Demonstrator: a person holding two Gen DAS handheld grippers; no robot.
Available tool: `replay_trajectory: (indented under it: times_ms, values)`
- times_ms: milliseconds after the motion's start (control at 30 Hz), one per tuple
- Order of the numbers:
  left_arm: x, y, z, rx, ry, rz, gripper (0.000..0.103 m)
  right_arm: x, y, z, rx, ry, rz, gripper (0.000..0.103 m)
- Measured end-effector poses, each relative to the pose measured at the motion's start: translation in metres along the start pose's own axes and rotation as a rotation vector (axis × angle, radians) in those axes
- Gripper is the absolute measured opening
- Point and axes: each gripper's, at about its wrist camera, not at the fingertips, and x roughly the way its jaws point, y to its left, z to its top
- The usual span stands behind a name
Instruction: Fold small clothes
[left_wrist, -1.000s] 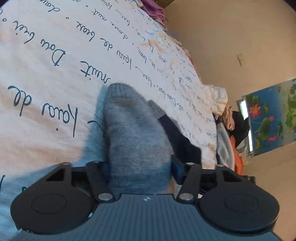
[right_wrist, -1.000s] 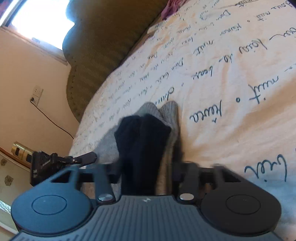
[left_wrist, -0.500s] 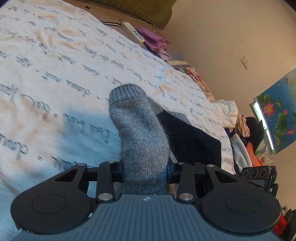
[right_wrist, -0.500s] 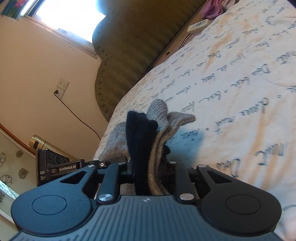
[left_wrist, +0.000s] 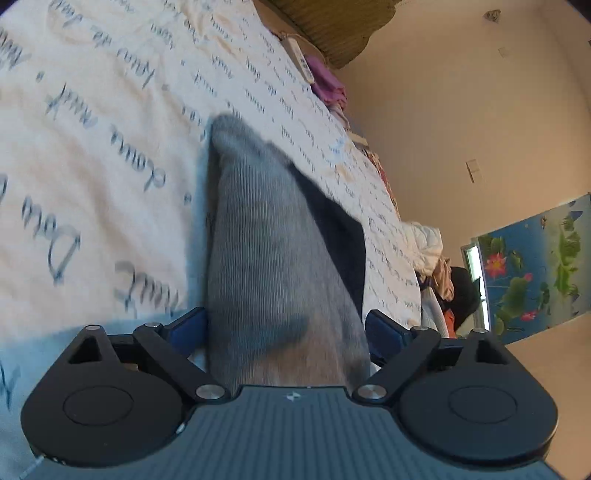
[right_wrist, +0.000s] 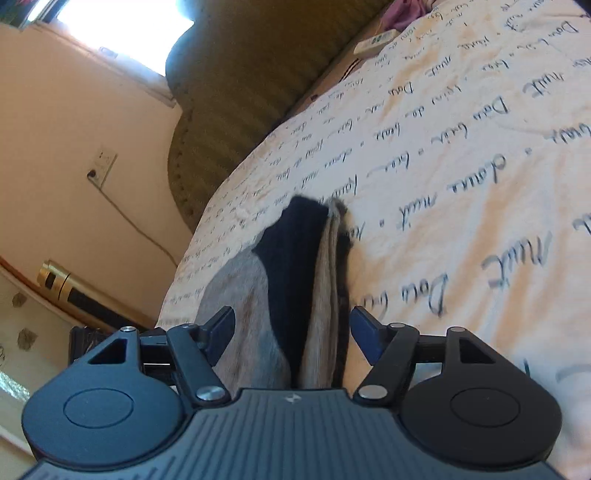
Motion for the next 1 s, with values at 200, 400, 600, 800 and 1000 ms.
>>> replay_trajectory:
  times_ms: [200,400,600,800,1000]
  values:
    - [0.0,-0.01,-0.056,0.031,0.06,-0.047,0.087,-0.016,0.0,-0.052,0.011,0.132,0.004,0.069]
    - [0.011,-0.009,-0.057,0.021,0.157,0.076,0.012,-0.005,0.007,-0.067,0.034,0.141,0.047,0.014]
    - [-0.016,-0.005,-0.057,0.078,0.134,0.134,0.012,-0.001,0.031,-0.082,-0.087,0.202,0.011,0.014]
    - [-0.047,-0.023,-0.056,0.177,0.045,0.155,0.038,-0.018,0.019,-0.077,-0.033,0.169,0.033,0.036]
    - [-0.053,-0.116,-0.073,0.616,-0.302,0.347,0.069,-0.043,0.048,-0.016,-0.14,-0.071,0.01,0.038]
